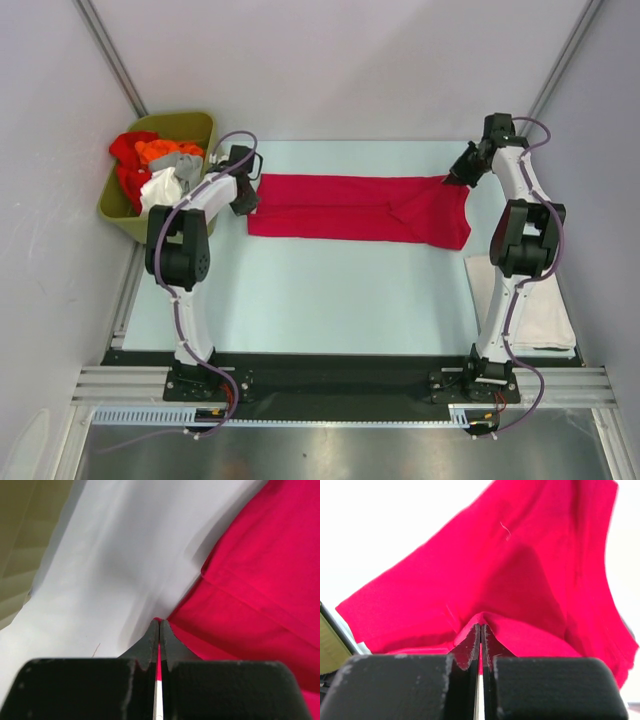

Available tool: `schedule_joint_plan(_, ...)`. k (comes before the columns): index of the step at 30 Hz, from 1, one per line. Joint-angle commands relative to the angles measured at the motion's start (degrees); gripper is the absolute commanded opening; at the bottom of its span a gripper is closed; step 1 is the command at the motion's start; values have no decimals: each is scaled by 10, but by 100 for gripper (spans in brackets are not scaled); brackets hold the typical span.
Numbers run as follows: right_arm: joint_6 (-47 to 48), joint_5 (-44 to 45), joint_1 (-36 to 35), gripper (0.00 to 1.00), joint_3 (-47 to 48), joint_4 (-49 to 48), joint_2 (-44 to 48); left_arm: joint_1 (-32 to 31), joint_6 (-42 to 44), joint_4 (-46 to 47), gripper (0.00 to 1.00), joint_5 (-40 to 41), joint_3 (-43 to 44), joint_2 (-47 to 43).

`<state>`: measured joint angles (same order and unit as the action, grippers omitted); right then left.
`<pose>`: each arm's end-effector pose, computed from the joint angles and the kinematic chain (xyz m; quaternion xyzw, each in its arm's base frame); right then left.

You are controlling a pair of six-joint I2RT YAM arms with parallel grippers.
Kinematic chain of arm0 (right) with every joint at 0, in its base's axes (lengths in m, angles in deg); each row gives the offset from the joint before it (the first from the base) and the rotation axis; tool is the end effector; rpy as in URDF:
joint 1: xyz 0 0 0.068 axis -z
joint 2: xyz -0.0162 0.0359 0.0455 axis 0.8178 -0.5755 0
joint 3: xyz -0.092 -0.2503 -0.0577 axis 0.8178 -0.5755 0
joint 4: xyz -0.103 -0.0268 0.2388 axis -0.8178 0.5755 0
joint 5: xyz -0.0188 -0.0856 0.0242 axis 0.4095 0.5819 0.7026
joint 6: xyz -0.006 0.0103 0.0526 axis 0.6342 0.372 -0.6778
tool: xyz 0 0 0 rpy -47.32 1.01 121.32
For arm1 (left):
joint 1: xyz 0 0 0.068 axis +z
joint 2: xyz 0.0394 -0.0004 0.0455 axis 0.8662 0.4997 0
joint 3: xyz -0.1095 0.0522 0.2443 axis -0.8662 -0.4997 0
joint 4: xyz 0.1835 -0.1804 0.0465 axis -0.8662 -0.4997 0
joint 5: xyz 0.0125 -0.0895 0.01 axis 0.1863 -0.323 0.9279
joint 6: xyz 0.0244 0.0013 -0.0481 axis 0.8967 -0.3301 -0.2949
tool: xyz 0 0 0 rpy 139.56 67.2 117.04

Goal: Fold and stack the t-shirts
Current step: Fold the tshirt

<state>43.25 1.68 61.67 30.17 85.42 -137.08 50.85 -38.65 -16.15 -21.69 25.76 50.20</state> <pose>0.4772 -0.0470 0.2479 0.2712 0.9125 0.1888 0.2412 0.4347 -0.0602 0.1904 -0.2652 0.9251 0.0317 0.2698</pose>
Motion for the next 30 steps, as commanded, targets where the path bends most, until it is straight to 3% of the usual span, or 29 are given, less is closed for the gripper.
schedule_joint_plan(1,14,-20,-1,0,52,11,-19,2,-5,-2,0,1,35,9)
schedule_joint_plan(7,21,12,0,0,70,26,-19,2,-4,-3,0,1,62,25)
schedule_joint_plan(30,-4,4,13,0,101,13,-66,2,10,-7,0,-13,124,77)
